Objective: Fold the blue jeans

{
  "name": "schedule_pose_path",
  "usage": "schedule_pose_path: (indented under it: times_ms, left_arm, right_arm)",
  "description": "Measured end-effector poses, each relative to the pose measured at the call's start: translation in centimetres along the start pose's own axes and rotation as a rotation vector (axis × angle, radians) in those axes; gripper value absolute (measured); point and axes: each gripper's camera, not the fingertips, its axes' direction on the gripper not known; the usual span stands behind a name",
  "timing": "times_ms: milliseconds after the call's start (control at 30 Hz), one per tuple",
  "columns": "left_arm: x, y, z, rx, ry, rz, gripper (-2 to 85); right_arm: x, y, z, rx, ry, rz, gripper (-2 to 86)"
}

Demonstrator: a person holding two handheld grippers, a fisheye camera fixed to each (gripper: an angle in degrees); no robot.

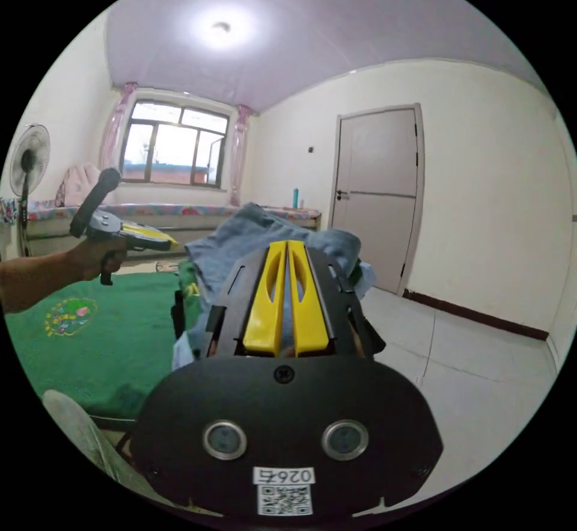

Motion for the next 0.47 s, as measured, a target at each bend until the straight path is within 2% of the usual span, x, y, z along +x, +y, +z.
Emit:
schedule_pose_path:
  times_ms: [67, 200, 267, 400, 467]
  left_arm:
    - [-2.0, 3.0, -4.9, -0.021, -0.003, -0.022, -0.7]
    - [-7.9, 13.1, -17.9, -0.062, 0.02, -0.201, -0.8]
    - [-10.5, 18.7, -24.8, -0.056, -0.018, -0.307, -0.8]
    - [-15.0, 32.8, -43.0, -0.037, -0.301, -0.591, -0.6]
    - [-15.8, 39.0, -51.3, -0.014, -0.462, -0.746, 0.0]
  right_arm:
    - [-5.4, 0.9, -4.1, 0.093, -0.072, -0.031, -1.0]
    - [-15.1, 2.0, -8.0, 0.111, -0.244, -0.135, -1.0]
    - [-22.6, 2.6, -9.5, 0.061, -0.454, -0.218, -1.0]
    - [-35.4, 3.5, -11.2, -0.023, -0.774, -0.329, -0.9]
    - [-45.3, 4.1, -13.1, -0.072, -0.958, -0.456, -0.9]
